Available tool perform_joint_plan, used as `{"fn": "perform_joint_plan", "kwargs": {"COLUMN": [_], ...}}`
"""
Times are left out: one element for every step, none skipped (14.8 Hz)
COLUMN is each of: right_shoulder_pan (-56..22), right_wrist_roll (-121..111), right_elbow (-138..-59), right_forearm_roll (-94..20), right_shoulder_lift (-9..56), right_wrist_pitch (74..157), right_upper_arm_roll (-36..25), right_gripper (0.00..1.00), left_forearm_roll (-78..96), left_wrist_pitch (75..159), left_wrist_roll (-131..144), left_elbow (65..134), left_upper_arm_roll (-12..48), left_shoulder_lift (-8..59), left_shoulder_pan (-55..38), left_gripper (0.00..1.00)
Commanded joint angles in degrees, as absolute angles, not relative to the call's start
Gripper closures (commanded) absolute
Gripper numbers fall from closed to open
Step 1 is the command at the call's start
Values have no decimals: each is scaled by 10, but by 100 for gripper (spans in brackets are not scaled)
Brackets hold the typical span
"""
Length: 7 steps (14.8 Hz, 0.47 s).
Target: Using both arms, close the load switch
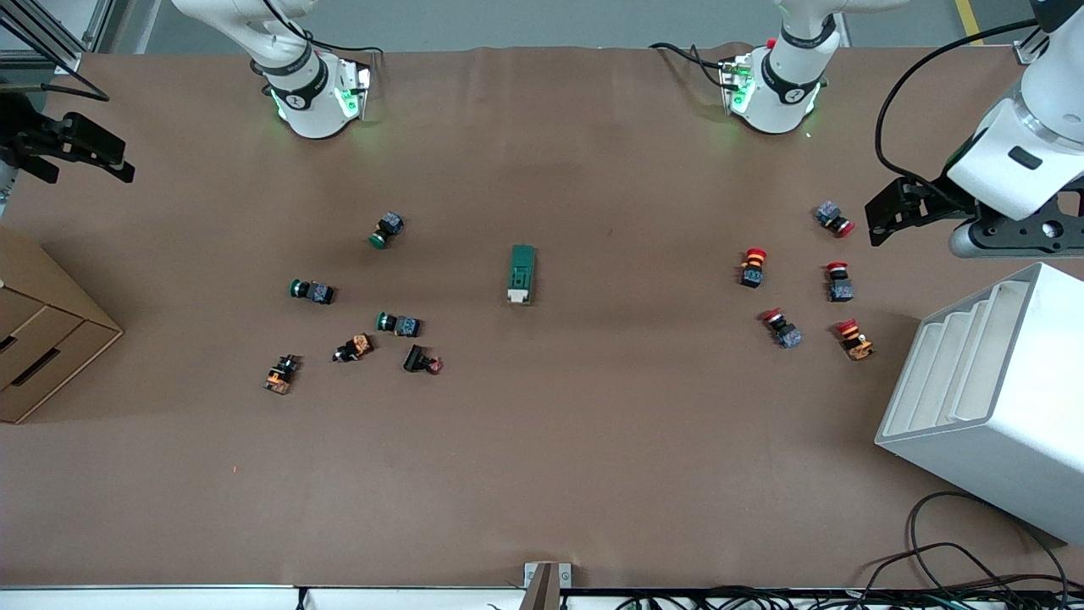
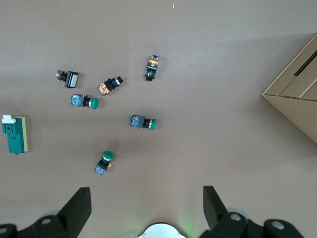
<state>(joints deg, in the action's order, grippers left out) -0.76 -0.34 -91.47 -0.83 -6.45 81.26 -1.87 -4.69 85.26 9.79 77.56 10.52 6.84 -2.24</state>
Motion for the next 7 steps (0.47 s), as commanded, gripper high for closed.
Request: {"fn": "perform_joint_plan", "kwargs": {"right_shoulder_pan": [4, 4, 4, 4, 4, 4, 3], "right_wrist_roll": [0, 0, -1, -1, -2, -3, -3], "right_elbow": [-929, -929, -928, -928, -927, -927, -927], "right_forearm_roll": [-15, -15, -14, -14, -13, -13, -12], "right_shoulder_lift": [-78, -78, -78, -78, -78, -78, -78], "right_wrist_pitch": [815, 813, 811, 811, 811, 810, 810], "right_upper_arm_roll": [-9, -9, -9, -9, -9, -8, -8], "right_gripper": [0, 0, 0, 0, 0, 0, 0], "left_forearm_roll": [-42, -39, -39, -37, -36, -31, -15], "left_wrist_pitch": [860, 860, 858, 858, 858, 859, 859], "left_wrist_roll": [82, 81, 79, 75, 73, 72, 72], "left_elbow": [836, 841, 843, 852, 863, 872, 879], "left_upper_arm_roll": [102, 98, 93, 90, 86, 81, 75], "left_shoulder_lift": [17, 12, 7, 1, -8, -16, -20], "left_shoulder_pan": [-15, -14, -15, -15, -15, -14, -12], "left_gripper": [0, 0, 0, 0, 0, 0, 0]}}
